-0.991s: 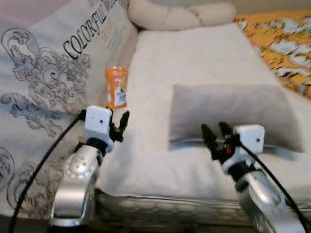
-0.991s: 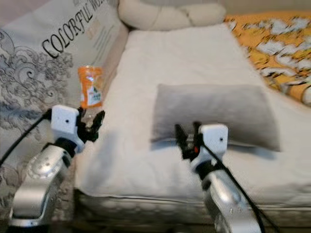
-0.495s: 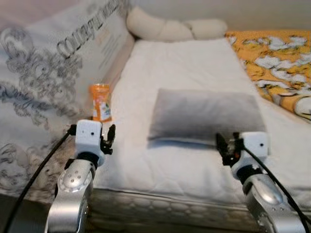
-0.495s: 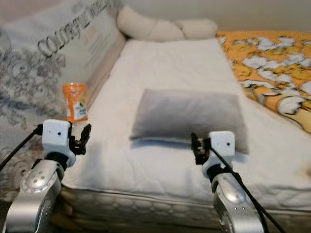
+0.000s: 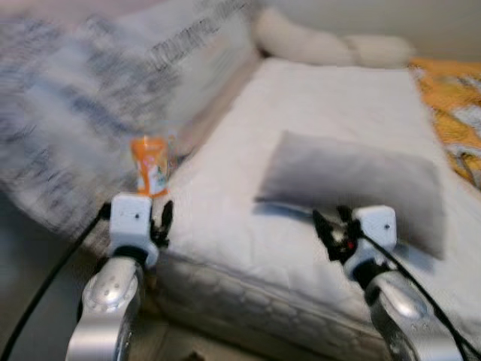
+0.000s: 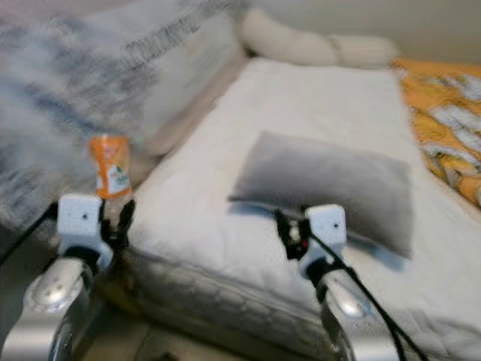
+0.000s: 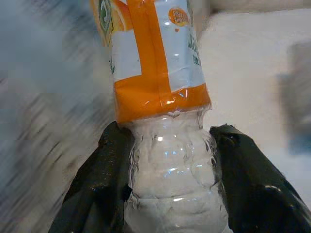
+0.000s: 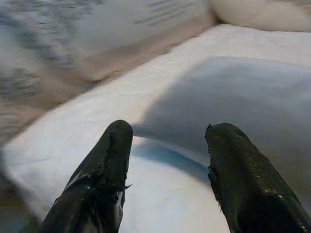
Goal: Clean up the room
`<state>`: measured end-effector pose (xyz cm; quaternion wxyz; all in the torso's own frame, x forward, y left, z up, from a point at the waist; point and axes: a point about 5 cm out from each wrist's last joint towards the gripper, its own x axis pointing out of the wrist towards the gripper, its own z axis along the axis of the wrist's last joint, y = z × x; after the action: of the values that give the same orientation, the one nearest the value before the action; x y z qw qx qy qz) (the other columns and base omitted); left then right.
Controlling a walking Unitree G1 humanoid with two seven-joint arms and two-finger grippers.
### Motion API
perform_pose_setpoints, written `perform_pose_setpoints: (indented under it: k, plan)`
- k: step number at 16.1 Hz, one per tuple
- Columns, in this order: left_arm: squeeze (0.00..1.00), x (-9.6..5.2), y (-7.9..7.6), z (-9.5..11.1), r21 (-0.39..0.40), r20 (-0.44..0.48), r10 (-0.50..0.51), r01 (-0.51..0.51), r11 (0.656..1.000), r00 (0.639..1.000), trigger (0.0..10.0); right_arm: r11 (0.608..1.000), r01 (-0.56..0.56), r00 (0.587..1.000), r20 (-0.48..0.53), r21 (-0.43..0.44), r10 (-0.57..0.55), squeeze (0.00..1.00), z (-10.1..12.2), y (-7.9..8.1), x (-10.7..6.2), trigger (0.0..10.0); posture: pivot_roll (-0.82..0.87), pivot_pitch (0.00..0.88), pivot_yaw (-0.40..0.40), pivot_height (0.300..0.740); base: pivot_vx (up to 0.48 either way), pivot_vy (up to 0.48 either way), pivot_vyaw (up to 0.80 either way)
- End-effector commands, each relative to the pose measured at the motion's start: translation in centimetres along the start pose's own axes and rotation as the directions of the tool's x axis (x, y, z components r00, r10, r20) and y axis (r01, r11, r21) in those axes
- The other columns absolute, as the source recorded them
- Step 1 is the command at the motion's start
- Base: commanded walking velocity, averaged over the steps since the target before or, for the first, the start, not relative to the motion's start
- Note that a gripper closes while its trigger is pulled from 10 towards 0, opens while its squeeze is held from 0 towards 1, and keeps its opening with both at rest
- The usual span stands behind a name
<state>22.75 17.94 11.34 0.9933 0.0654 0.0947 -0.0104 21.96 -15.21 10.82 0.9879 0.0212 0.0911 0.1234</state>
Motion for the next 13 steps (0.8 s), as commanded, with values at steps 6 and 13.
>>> perform_pose_setpoints:
  k: [6,13]
  plan:
    - [0.0,-1.9,0.9,-0.6,0.027,-0.031,0.039,-0.038,0.999,0.999,10.0,0.999,-0.02,0.999,-0.032,0.036,0.021,0.0,-0.8,0.5,-1.2,10.0,0.01,0.0,0.035,0.74,0.0,0.0,0.8]
    - [0.0,-1.7,0.4,-0.2,-0.031,-0.015,0.065,-0.065,0.997,0.998,10.0,0.997,-0.075,0.996,-0.049,0.016,0.075,0.0,-0.7,-0.3,-0.1,10.0,0.04,0.0,0.009,0.74,0.0,0.0,0.8]
